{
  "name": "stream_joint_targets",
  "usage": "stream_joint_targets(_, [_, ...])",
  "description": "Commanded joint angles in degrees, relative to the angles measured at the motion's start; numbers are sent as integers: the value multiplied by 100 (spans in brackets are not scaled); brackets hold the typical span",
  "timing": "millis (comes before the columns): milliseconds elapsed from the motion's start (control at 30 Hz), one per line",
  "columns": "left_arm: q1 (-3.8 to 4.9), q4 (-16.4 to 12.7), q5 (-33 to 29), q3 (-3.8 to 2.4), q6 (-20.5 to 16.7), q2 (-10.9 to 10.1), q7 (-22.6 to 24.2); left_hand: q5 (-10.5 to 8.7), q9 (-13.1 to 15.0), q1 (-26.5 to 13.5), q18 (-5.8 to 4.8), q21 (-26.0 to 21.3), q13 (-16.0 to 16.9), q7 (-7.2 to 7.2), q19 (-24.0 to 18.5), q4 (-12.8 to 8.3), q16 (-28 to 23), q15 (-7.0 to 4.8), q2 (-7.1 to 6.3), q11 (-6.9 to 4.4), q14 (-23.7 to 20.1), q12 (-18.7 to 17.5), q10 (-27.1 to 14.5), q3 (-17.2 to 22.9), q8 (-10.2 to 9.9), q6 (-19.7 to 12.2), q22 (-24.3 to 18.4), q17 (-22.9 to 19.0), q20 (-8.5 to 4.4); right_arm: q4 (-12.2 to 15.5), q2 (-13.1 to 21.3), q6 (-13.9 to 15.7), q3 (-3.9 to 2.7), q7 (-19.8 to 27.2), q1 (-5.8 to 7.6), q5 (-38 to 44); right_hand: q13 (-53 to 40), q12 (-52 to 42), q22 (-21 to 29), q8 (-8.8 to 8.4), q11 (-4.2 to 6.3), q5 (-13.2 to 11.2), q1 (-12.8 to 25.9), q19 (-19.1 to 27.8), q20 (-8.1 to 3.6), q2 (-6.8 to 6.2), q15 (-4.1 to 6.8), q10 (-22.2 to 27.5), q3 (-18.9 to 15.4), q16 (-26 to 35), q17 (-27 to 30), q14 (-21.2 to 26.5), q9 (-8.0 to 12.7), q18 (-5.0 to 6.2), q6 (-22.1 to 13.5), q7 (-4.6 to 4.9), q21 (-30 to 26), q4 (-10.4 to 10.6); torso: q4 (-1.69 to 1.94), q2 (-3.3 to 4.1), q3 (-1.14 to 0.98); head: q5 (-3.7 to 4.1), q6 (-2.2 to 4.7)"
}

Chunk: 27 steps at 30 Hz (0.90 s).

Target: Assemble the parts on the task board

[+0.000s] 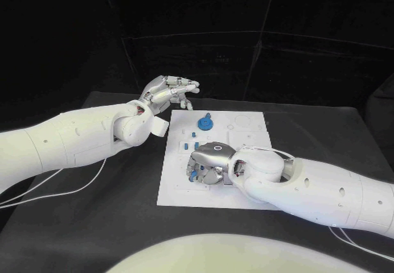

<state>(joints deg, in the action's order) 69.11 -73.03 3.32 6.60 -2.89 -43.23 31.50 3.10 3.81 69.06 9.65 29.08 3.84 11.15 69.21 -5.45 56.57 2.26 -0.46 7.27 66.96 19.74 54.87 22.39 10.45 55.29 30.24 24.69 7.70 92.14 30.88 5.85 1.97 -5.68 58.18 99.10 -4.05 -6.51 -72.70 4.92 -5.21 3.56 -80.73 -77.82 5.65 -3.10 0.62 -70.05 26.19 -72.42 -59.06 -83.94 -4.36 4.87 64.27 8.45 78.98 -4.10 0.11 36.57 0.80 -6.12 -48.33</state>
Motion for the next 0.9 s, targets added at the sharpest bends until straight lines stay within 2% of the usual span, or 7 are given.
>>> stream_joint_targets(33, [11,-6,-26,-4,64,1,31,-14,-1,48,78,-32,-7,16,44,-23,7,-8,16,1,-41,20,-30,-21,-24,-10,-6,-6,-2,19,6,-83,-5,-9,8,24,-9,15,9,3,97,40,-32,8,9,37,-18,-120,37,-8,8,-112,-9,-60,2,14,-5,-10,1,0,1,2,-2])
stream_joint_targets(333, [11,-7,-26,-4,67,-2,30,-14,-1,48,78,-32,-7,16,44,-23,7,-8,16,1,-41,20,-30,-21,-24,-10,-6,-6,-2,66,23,6,-4,-8,-2,25,-10,16,11,4,99,42,-29,10,10,38,-18,-124,40,-4,16,-110,-10,-59,6,11,-6,-11,-1,0,0,-9,-6])
stream_joint_targets(533, [11,-9,-26,-4,71,-2,26,-14,-1,48,78,-32,-7,16,44,-23,7,-8,16,1,-41,20,-30,-21,-24,-10,-6,-6,-2,37,15,-54,-4,-99,-5,53,-5,50,42,-21,88,46,17,37,14,9,-24,-97,38,11,43,-102,-1,-51,-27,23,-26,-11,1,-2,4,-8,-6])
stream_joint_targets(633, [11,-10,-26,-4,70,-4,24,-14,-1,48,78,-32,-7,16,44,-23,7,-8,16,1,-41,20,-30,-21,-24,-10,-6,-6,-2,19,-4,-105,-4,-158,-5,62,34,201,108,-124,13,84,152,94,49,-70,-84,125,25,38,92,-86,43,-38,-223,99,-73,26,0,0,2,-12,-10])
stream_joint_targets(733, [11,-12,-26,-4,68,-7,21,-14,-1,48,78,-32,-7,16,44,-23,7,-8,16,1,-41,20,-30,-21,-24,-10,-6,-6,-2,-3,-33,-137,-4,-222,-5,97,47,303,196,-137,-71,161,274,165,107,-167,-148,356,2,70,150,-68,59,-19,-384,163,-135,61,1,5,2,-11,-15])
stream_joint_targets(900, [11,-14,-26,-4,69,-9,19,-14,-1,48,78,-32,-7,16,44,-23,7,-8,16,1,-41,20,-30,-21,-24,-10,-6,-6,-2,-24,-67,-163,-4,-274,-5,159,46,301,240,-129,-102,177,332,200,143,-227,-177,476,-19,84,181,-58,57,-6,-449,175,-168,73,1,1,3,-11,-24])
